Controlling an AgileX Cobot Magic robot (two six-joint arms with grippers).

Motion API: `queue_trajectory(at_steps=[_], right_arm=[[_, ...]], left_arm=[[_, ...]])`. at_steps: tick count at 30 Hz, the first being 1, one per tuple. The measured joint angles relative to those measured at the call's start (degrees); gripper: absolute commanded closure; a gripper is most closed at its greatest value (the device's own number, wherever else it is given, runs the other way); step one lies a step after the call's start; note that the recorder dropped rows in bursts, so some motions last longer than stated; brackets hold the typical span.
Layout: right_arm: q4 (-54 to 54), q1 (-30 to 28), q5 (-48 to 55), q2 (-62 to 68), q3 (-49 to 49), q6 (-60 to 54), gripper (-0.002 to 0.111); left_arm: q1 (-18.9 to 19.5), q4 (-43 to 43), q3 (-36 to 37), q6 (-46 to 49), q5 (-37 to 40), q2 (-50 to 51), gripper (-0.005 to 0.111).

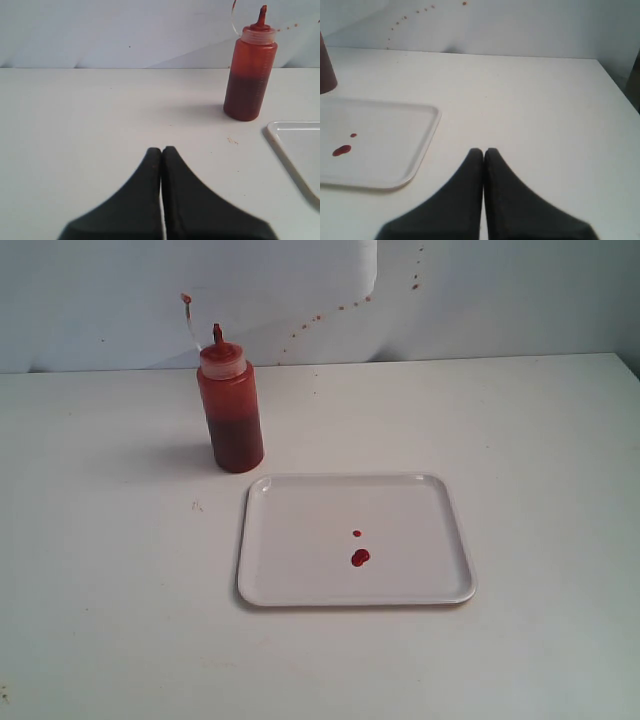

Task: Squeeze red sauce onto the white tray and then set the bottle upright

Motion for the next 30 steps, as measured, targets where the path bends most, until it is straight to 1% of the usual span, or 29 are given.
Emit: queue_trajectory(at_steps=[3, 6, 7, 30], right_arm=[[0.0, -0.4, 0.0, 0.0, 0.0, 0.0, 0.108], [0.1, -4.2, 0.0, 0.0, 0.0, 0.0, 0.108], [0.1, -4.5, 0.0, 0.0, 0.0, 0.0, 0.108], [0.0, -4.5, 0.1, 0.0, 0.0, -0.4, 0.108]], left_arm=[[0.0, 0.0, 0.0, 0.0, 0.0, 0.0, 0.107], [0.0, 0.0, 0.0, 0.0, 0.0, 0.0, 0.107], [0.0, 0.0, 0.0, 0.0, 0.0, 0.0, 0.107], [0.0, 0.0, 0.0, 0.0, 0.0, 0.0, 0.107]])
